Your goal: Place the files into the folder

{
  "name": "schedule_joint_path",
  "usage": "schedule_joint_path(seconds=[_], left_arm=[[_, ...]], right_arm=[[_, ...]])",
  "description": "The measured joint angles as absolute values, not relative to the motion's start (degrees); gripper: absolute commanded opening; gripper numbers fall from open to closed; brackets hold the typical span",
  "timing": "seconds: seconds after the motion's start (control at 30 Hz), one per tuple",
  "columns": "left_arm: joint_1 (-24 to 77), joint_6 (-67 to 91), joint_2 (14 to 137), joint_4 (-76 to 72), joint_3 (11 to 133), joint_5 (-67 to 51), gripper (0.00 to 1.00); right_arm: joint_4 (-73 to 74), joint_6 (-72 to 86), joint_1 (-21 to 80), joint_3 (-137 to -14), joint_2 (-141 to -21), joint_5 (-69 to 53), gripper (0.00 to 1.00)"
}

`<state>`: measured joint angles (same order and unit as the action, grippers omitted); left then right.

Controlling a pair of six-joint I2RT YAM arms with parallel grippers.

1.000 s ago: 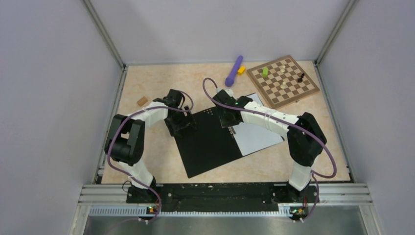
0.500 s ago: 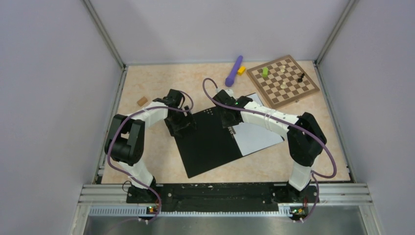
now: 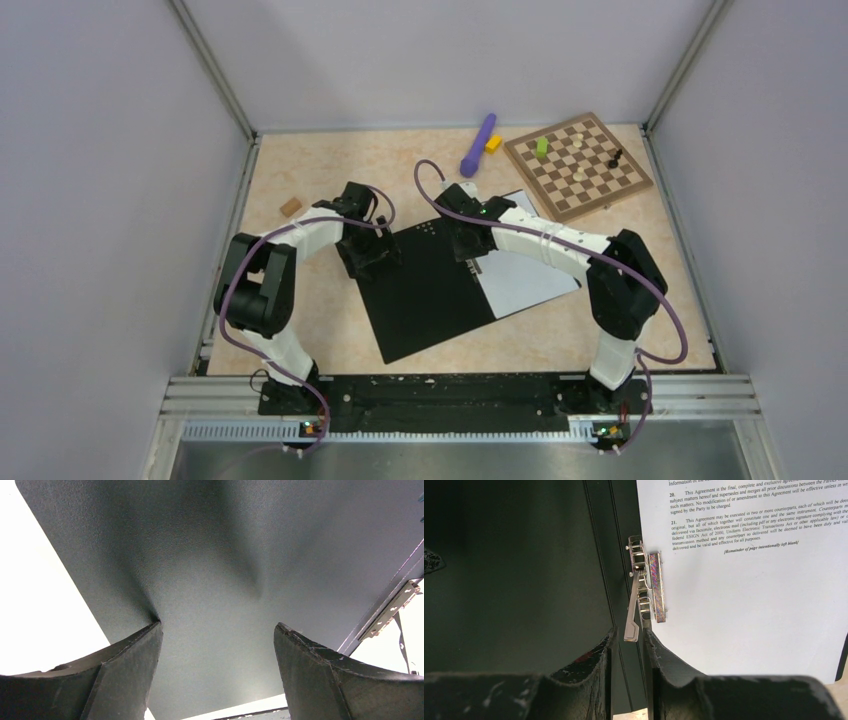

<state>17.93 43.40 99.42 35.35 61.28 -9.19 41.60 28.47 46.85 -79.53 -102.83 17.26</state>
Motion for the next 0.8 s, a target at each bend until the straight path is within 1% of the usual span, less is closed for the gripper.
schedule_joint_path(seconds=[0.47,0.8], left_arm=[[17.93,43.4,99.53,35.48,61.39,-9.19,0.87],[17.93,43.4,99.53,35.51,61.41,-9.19,0.87]], right_arm=[[41.63,28.47,46.85,-79.37,-104.42,16.91,0.25],[41.65,28.47,46.85,-79.15,-104.42,16.93,0.21]])
